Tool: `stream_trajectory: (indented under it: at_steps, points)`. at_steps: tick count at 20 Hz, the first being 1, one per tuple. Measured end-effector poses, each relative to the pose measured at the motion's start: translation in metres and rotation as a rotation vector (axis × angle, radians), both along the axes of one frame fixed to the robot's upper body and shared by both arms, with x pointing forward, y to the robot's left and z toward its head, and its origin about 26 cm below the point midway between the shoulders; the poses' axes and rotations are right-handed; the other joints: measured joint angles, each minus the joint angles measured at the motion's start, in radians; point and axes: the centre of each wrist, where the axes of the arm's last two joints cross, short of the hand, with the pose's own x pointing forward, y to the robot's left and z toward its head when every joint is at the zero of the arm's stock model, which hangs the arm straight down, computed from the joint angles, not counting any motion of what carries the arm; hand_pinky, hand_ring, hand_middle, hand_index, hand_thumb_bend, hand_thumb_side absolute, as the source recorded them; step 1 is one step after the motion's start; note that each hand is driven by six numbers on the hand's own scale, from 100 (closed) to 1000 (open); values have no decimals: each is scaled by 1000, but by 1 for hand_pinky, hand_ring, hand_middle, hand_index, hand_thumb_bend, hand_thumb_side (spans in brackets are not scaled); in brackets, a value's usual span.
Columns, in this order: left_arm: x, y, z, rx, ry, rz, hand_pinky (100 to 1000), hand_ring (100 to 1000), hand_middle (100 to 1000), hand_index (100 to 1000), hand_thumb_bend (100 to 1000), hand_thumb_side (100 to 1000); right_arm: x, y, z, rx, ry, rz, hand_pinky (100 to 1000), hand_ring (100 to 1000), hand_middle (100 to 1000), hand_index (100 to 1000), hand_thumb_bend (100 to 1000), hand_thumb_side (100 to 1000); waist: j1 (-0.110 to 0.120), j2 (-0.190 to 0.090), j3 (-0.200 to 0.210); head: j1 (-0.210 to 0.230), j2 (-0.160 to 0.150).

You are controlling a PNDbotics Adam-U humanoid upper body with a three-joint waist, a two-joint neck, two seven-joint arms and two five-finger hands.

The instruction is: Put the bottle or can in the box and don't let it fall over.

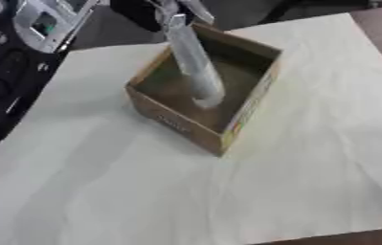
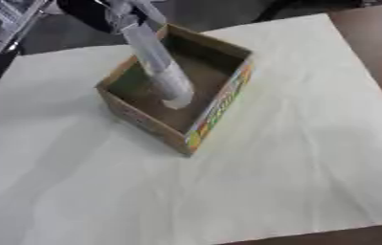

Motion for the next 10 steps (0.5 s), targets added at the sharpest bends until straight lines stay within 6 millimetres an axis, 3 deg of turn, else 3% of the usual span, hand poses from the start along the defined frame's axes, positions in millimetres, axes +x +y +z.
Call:
stream_trajectory:
  at_steps: [2, 4, 10]
  points:
    - [1, 1, -2, 39, 0, -4, 783, 917, 774, 880, 259, 641, 0, 0, 0, 1, 0, 0, 815, 1000, 785, 903, 100, 497, -1, 0, 0, -3, 0]
    - [1, 2, -4, 75, -4, -5, 811, 932, 791, 896, 309, 675, 0, 0, -1, 4, -1, 0, 814, 1000, 782, 902, 100, 497, -1, 0, 0, -5, 0]
    - [5, 6, -8, 139, 5, -13, 823, 935, 796, 901, 276, 595, 0, 0, -2, 10, 2, 2, 815, 1000, 781, 902, 100, 500, -5, -1, 1, -10, 0]
